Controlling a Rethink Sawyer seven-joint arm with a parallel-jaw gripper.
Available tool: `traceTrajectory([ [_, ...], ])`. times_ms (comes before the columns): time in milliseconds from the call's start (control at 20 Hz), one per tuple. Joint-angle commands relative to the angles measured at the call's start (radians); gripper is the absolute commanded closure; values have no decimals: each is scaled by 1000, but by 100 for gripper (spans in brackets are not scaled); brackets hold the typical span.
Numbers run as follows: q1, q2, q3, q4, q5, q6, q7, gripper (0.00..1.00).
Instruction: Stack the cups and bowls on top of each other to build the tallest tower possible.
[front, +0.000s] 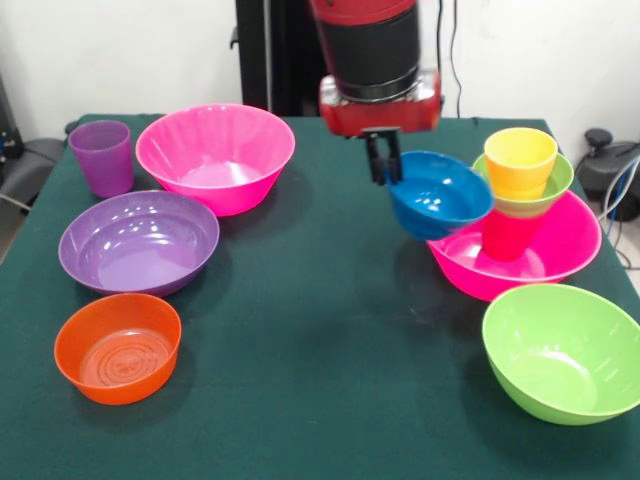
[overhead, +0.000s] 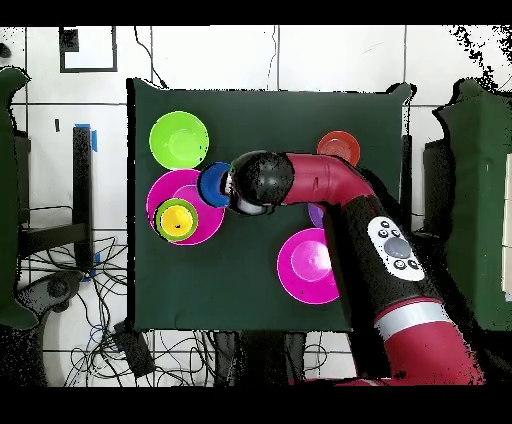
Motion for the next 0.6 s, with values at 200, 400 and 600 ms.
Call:
traceTrajectory([
  [200, 68, -82, 123, 230, 90, -113, 77, 100],
  [400, 73, -132, 145, 247, 151, -29, 55, 100],
  [600, 60, -170, 172, 283, 202, -12, 39, 100],
])
